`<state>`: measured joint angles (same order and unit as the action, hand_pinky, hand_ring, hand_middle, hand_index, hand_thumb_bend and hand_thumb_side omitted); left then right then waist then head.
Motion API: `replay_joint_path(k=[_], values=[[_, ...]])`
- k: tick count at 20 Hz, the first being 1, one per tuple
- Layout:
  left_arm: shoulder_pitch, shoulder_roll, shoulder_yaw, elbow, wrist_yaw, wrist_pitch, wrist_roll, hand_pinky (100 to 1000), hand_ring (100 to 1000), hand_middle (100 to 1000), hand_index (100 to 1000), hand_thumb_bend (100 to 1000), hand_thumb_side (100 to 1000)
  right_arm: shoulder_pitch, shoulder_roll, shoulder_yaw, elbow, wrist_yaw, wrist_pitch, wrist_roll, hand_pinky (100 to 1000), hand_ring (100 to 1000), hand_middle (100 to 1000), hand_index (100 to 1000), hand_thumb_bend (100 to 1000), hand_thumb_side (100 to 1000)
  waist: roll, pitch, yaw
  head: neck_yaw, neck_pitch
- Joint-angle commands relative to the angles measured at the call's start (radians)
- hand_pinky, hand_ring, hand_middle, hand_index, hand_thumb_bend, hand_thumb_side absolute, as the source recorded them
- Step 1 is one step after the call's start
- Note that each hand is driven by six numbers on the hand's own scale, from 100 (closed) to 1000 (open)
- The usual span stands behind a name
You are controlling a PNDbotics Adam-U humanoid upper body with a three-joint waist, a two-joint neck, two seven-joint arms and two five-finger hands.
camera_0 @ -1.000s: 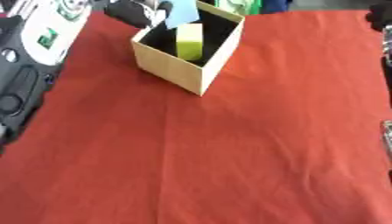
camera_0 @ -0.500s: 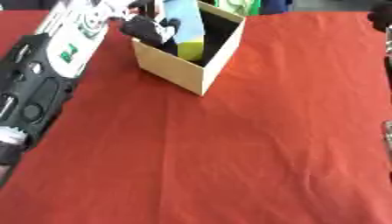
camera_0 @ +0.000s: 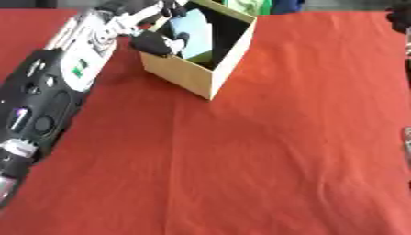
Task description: Pick up objects on the table and place them in the box.
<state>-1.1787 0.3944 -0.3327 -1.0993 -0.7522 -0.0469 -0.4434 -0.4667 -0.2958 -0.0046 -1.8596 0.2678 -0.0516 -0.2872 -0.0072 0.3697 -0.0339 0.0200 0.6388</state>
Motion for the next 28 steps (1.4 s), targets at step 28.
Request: replay_joint_path(k=[28], values=[[0.051, 0.121, 0.057, -0.491, 0.303, 0.174, 0.312, 728, 824, 803, 846, 100, 695, 0.010, -0.012, -0.012, -0.026, 0.030, 0.004, -0.013, 797, 750, 696, 1000, 100, 812, -0.008, -0.099, 0.068, -0.058, 0.074]])
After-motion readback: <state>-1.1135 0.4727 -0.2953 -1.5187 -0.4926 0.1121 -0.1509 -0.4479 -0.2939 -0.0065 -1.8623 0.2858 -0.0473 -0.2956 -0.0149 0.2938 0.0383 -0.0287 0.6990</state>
